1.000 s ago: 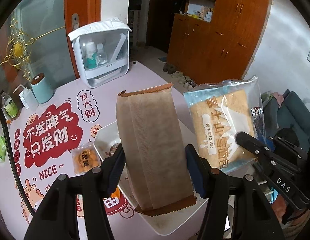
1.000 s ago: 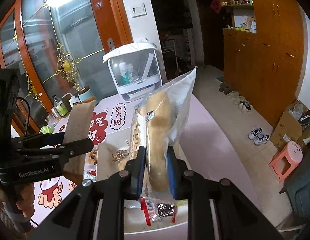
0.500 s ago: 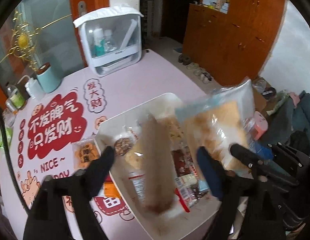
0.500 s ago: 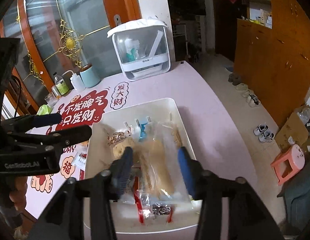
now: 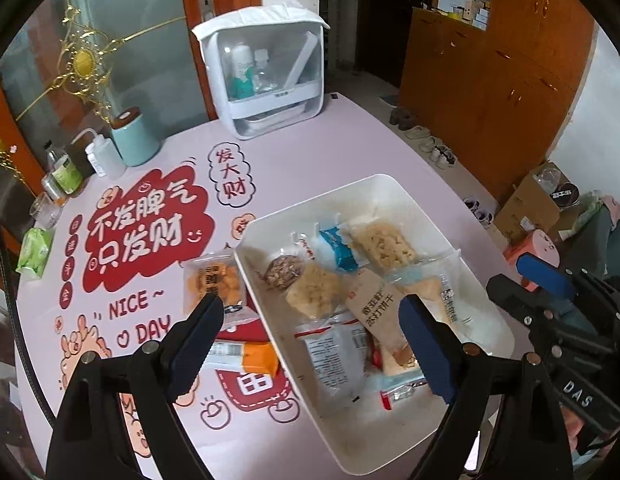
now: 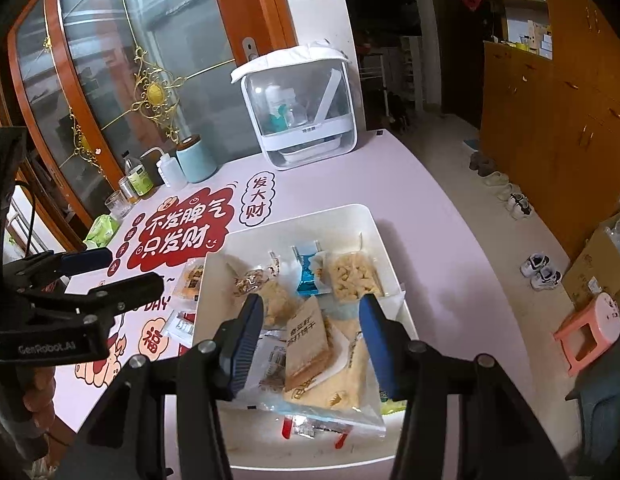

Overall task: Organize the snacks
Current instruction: 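Lower both bread packs into the white tray and open both grippers, then move both grippers toward the last two snack packs on the table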

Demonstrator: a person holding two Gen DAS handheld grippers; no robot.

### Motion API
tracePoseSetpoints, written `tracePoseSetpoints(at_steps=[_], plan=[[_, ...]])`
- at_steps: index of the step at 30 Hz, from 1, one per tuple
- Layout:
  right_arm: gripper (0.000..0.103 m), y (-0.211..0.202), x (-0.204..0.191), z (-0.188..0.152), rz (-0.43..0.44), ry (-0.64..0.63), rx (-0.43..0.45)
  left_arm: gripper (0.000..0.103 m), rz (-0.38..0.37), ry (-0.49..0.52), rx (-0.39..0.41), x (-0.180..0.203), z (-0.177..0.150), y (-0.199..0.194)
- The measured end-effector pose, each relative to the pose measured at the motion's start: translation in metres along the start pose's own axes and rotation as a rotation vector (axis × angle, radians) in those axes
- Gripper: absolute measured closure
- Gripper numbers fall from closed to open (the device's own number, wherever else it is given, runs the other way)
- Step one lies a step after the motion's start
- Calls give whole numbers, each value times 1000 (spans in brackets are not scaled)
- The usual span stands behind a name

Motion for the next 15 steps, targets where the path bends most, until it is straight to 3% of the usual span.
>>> tracePoseSetpoints(at_steps=[15], plan=[[53,6,-38,-12,-16,39,-58,14,36,-5,43,-46,-20,-34]])
Point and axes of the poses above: each gripper's, at about its wrist camera, not at the fingertips, and y roughly the way its jaws point, x to its right, z to its top, the point moved 8 cm from there along y, roughly the way its jaws point, and after that the axes turned 1 degree about -z, right-handed, at the moved point
